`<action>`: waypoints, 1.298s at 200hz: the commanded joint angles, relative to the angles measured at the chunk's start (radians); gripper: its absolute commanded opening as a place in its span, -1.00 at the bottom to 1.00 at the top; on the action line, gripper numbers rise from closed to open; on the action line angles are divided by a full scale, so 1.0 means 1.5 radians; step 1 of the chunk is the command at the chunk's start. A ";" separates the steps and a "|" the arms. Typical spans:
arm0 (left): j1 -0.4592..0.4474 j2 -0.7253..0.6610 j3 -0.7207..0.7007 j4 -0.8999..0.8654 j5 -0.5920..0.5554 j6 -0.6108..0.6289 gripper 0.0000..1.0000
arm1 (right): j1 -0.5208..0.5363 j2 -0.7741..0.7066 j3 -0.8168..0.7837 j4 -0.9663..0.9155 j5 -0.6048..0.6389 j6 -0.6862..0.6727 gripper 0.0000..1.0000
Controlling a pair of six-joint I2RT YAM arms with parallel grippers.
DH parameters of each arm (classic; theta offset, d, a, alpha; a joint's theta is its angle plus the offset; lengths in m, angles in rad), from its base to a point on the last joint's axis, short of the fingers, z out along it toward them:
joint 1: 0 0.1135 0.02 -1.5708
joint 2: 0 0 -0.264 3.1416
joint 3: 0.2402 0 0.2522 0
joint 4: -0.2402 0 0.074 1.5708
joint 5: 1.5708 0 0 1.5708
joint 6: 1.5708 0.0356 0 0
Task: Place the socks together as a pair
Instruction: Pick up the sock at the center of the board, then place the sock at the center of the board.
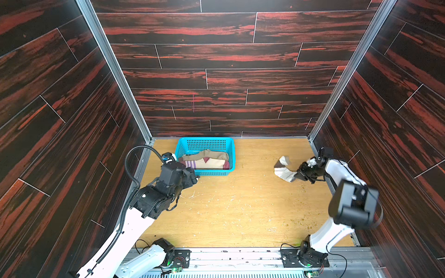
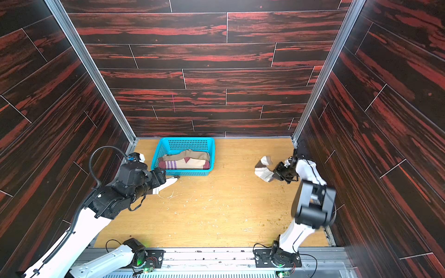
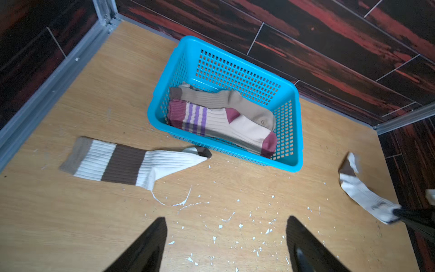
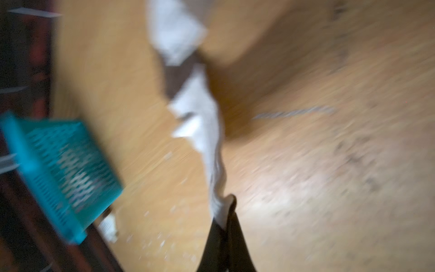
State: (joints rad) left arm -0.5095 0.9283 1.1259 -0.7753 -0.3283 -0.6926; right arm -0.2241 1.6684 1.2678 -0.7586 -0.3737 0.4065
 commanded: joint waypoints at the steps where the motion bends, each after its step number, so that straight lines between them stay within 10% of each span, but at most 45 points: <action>1: 0.004 -0.013 0.003 -0.027 -0.035 -0.007 0.63 | 0.051 -0.095 -0.018 -0.064 -0.089 -0.003 -1.00; 66: 0.006 -0.007 0.059 -0.025 -0.073 0.005 0.63 | 0.290 -0.288 0.016 -0.196 -0.167 0.150 -1.00; 140: 0.006 -0.005 0.126 -0.051 -0.092 0.031 0.60 | 0.582 -0.281 0.118 -0.167 -0.191 0.345 -1.00; 259: -0.091 -0.025 -0.006 0.041 0.057 0.015 0.56 | 0.581 -0.122 0.058 -0.068 -0.193 0.291 -1.00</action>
State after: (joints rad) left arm -0.6338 0.8974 1.1599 -0.7456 -0.2680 -0.6476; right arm 0.6884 1.4025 1.3663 -0.9291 -0.6704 0.8917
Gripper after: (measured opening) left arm 0.784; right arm 0.058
